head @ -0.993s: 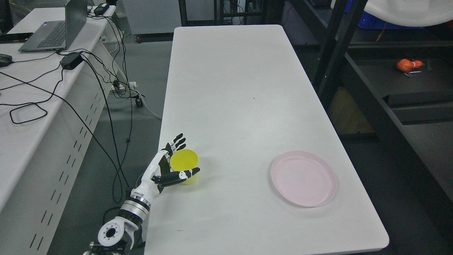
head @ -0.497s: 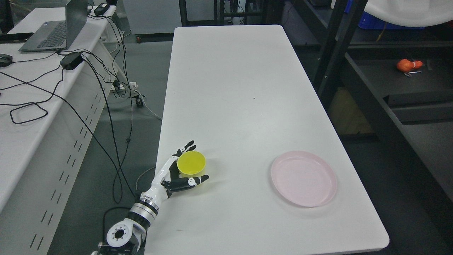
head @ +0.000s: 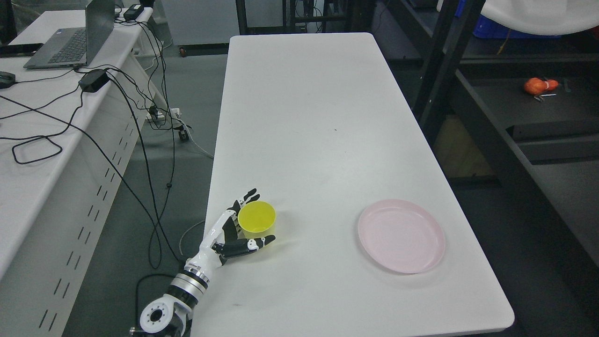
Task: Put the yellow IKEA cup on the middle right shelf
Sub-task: 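Close the left hand fingers around the yellow cup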
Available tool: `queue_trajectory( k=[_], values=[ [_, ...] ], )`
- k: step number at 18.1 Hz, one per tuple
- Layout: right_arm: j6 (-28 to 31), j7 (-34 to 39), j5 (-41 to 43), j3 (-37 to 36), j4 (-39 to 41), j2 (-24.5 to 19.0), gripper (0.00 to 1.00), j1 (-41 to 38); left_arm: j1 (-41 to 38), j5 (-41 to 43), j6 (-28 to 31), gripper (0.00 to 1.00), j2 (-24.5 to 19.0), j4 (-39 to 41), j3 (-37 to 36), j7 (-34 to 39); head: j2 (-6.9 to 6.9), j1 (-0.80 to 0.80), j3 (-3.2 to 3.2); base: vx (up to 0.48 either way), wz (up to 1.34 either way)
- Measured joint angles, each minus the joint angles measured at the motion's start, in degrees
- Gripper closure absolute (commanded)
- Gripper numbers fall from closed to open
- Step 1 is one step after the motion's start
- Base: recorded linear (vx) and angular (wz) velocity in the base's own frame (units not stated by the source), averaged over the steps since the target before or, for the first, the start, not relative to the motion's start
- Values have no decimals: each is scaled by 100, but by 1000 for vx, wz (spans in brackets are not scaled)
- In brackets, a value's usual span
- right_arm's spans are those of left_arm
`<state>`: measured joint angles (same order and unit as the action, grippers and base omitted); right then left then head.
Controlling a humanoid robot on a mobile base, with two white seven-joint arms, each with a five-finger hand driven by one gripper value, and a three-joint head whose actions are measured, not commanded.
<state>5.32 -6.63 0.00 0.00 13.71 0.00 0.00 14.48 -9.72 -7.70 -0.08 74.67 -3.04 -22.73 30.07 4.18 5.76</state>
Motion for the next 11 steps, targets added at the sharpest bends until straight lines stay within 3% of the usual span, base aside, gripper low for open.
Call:
queue_trajectory(
  k=[1, 3, 5, 7, 11],
  values=[
    [0, 0, 0, 0, 0, 0, 1, 0, -9, -54, -80, 91, 0, -21, 29, 0, 0, 0, 0, 0, 0],
    [0, 0, 0, 0, 0, 0, 1, 1, -21, -135, -149, 46, 2, -66, 80, 17, 0, 0, 0, 0, 0],
    [0, 0, 0, 0, 0, 0, 1, 0, 4, -98, -173, 18, 3, -136, 122, 48, 0, 0, 0, 0, 0],
    [0, 0, 0, 0, 0, 0, 1, 0, 62, 60, -80, 9, 3, -204, 154, 65, 0, 0, 0, 0, 0],
    [0, 0, 0, 0, 0, 0, 1, 0, 222, 331, 90, 7, 5, -306, 201, 103, 0, 0, 0, 0, 0]
  ],
)
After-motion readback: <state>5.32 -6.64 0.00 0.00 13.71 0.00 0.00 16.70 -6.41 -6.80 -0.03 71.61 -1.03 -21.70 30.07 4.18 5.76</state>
